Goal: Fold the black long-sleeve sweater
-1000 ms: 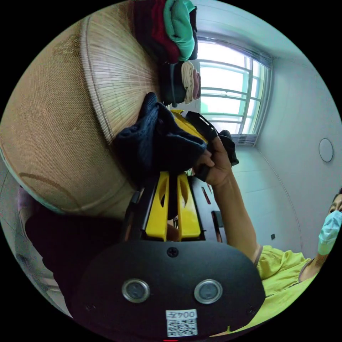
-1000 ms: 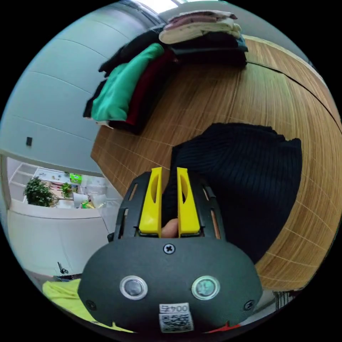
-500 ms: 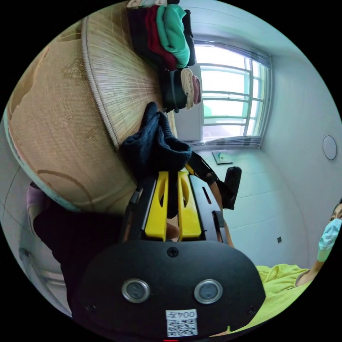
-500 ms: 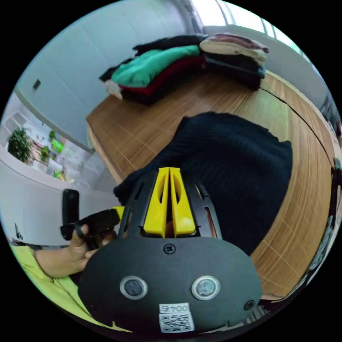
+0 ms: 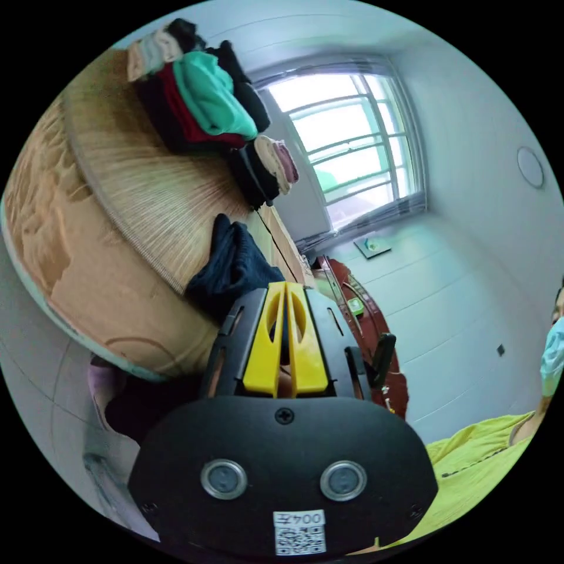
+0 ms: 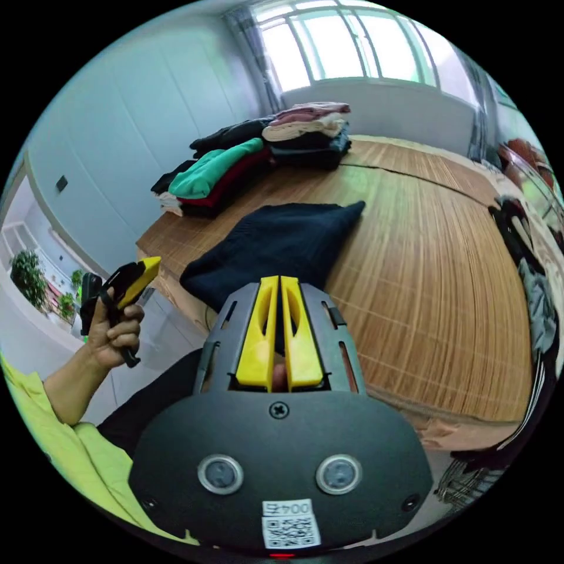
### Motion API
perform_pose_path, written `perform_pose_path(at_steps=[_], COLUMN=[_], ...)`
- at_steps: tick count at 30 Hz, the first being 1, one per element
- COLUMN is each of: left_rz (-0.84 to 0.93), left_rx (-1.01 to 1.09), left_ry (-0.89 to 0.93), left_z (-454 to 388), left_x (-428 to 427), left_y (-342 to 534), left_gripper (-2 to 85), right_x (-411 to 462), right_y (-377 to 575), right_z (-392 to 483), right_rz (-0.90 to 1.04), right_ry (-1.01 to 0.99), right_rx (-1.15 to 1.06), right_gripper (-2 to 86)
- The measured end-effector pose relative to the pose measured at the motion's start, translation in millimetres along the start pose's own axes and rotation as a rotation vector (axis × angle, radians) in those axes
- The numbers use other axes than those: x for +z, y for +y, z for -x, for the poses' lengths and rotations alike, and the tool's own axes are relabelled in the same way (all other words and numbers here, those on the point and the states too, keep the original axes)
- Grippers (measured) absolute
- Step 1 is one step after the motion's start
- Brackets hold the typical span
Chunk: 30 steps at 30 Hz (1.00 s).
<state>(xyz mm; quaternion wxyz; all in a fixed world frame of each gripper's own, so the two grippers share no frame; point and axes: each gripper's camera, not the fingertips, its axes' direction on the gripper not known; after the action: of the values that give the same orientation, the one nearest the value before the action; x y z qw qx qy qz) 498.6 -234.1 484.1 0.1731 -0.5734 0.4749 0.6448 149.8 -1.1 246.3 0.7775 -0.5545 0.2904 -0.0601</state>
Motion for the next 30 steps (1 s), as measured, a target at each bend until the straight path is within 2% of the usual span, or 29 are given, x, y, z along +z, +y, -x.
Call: perform_pose_path(at_steps=[5,7,9,14,17,18,19,20,22,24,26,28,30], left_rz=[0.137,0.206,0.237,0.199,0.096,0.083,0.115,0.121,0.012,-0.042,0.005,0.112,0.141], left_rx=[0.19,0.172,0.145,0.083,0.122,0.137,0.126,0.104,-0.054,-0.026,0.003,-0.039,-0.089], left_ry=[-0.165,-0.324,-0.34,-0.228,-0.198,-0.267,-0.326,-0.307,-0.192,-0.191,-0.209,-0.132,-0.073], left_z=[-37,0,42,70,57,64,84,96,125,115,115,150,180], left_x=[165,234,260,260,216,208,212,211,172,138,117,109,108], left_y=[-1,11,27,74,112,130,147,154,174,189,210,255,292], left_gripper=[0.3,0.4,0.4,0.4,0.5,0.6,0.7,0.8,1.6,2.8,6.3,10.3,12.5], right_x=[-3,9,35,22,-5,-2,18,22,9,-12,-26,-24,-20], right_y=[7,5,10,15,21,22,23,26,21,19,22,26,30], right_z=[-33,-39,-48,-72,-72,-72,-73,-76,-86,-98,-125,-146,-160], right_rz=[-0.016,0.015,0.095,0.04,-0.071,-0.047,0.08,0.068,0.057,-0.015,-0.072,-0.068,-0.072], right_ry=[-0.073,-0.117,-0.134,-0.201,-0.231,-0.229,-0.194,-0.212,-0.243,-0.277,-0.356,-0.399,-0.417], right_rx=[0.073,0.085,0.108,0.125,0.075,0.063,0.046,0.054,0.089,0.134,0.24,0.332,0.392], right_gripper=[1.7,1.7,1.3,0.9,2.1,2.5,3.0,3.3,4.1,5.9,7.2,8.8,10.0])
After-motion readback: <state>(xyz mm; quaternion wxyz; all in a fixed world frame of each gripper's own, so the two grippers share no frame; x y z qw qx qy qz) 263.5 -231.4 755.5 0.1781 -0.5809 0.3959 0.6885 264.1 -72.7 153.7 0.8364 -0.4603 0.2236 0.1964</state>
